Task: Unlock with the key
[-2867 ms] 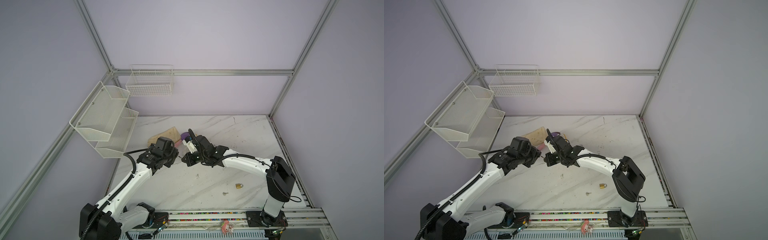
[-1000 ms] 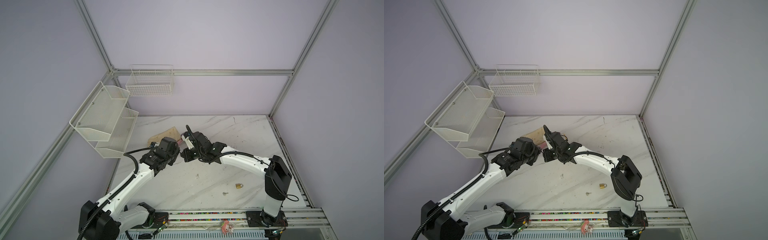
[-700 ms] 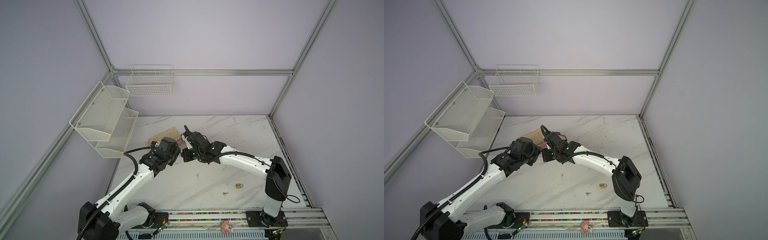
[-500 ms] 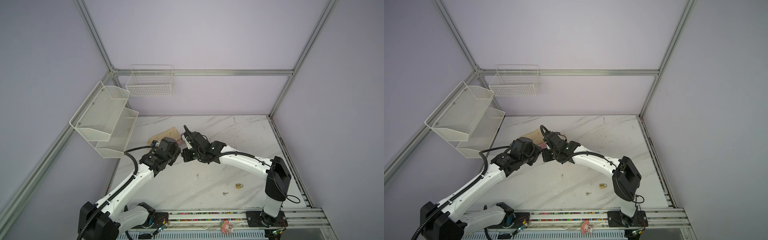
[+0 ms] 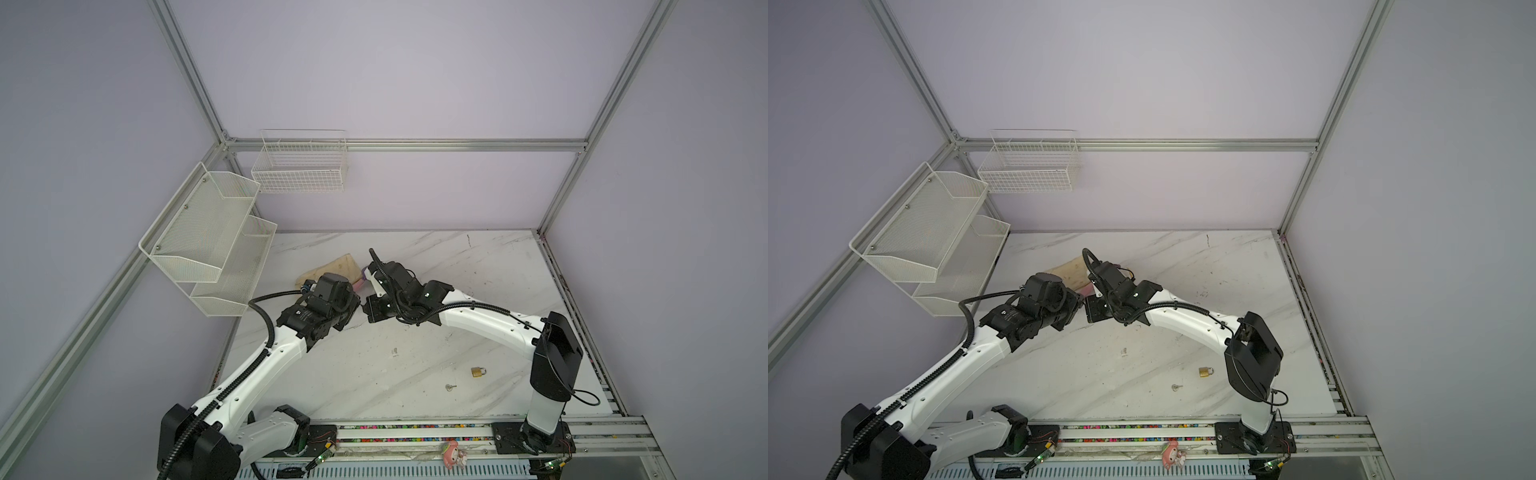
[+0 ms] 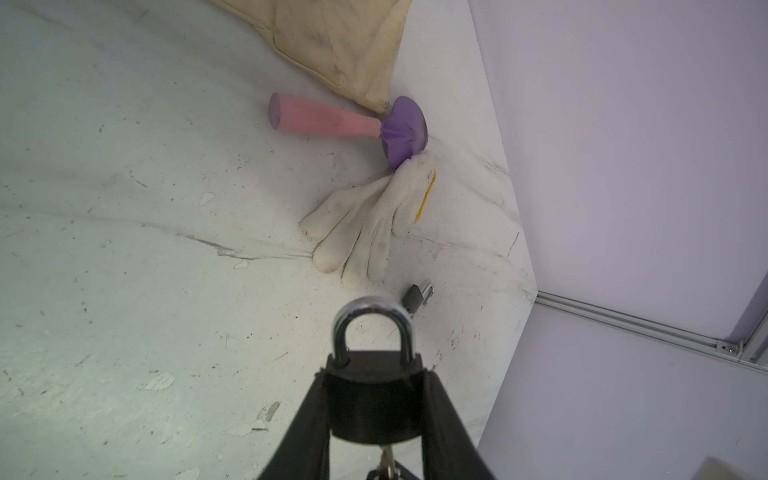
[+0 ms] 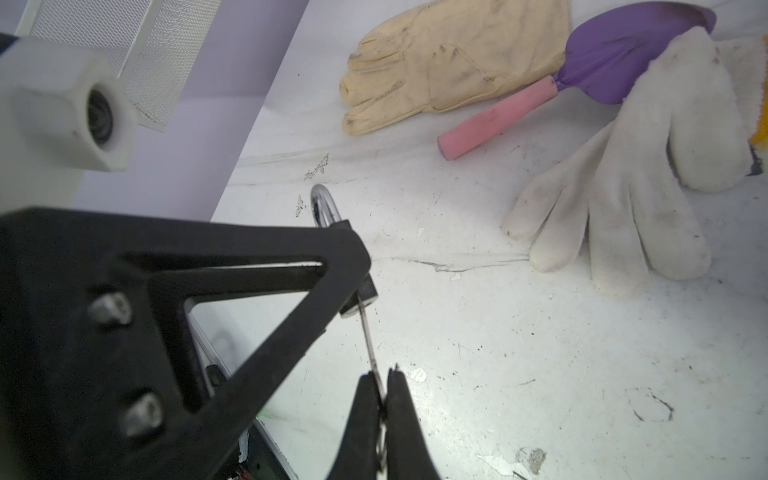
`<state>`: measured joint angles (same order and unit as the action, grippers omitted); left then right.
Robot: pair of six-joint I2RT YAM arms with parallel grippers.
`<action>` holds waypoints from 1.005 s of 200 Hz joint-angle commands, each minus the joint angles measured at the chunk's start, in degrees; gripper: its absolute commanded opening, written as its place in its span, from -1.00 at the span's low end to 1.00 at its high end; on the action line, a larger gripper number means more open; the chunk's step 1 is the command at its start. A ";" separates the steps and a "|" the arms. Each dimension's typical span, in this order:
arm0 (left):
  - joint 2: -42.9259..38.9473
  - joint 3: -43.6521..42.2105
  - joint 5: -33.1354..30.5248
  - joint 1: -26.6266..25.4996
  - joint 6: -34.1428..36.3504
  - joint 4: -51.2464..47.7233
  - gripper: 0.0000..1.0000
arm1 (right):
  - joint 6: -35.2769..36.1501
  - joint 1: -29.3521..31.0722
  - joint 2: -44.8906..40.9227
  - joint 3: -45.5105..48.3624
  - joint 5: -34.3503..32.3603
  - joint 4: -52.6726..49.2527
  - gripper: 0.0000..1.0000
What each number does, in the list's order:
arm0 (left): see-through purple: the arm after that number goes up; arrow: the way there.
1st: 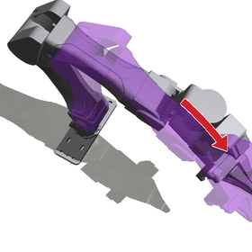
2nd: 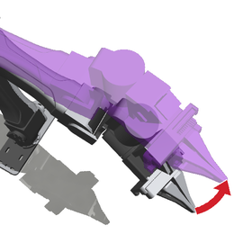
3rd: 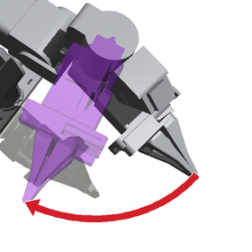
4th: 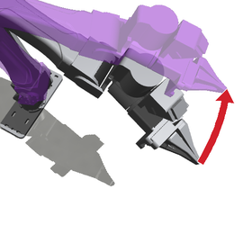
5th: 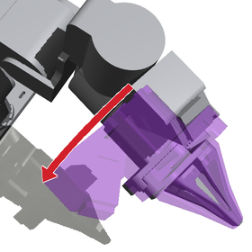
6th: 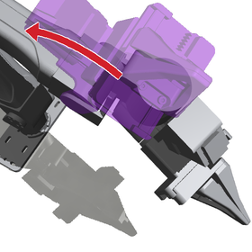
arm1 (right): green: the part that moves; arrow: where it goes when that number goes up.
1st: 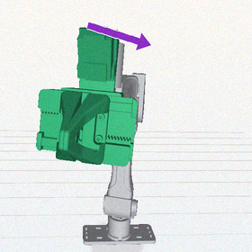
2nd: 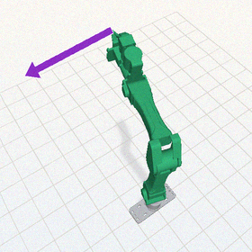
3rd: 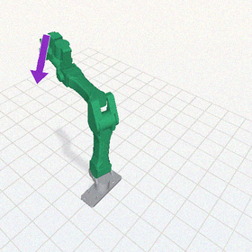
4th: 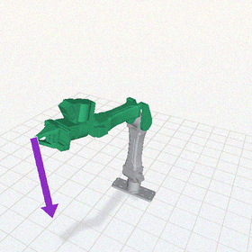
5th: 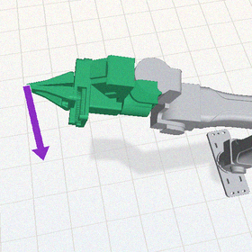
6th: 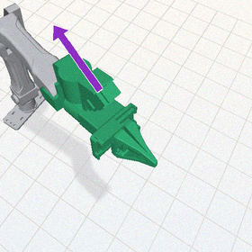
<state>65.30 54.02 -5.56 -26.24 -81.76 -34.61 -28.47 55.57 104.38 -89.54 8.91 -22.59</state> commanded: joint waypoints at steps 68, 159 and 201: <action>-0.60 -2.89 0.89 1.73 -0.17 -7.97 -1.00 | -0.59 -1.73 -4.89 0.42 -4.38 8.19 -1.00; -2.36 -1.81 3.63 1.59 -15.26 6.28 -1.00 | -5.20 3.07 -8.77 15.57 -21.92 24.79 -1.00; -3.42 -2.05 2.28 1.37 -17.04 8.81 -1.00 | -2.99 3.33 -9.61 18.45 -16.76 30.02 -1.00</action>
<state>63.77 53.12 -2.15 -24.80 -96.77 -30.17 -32.73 58.46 97.06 -73.10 -8.78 1.21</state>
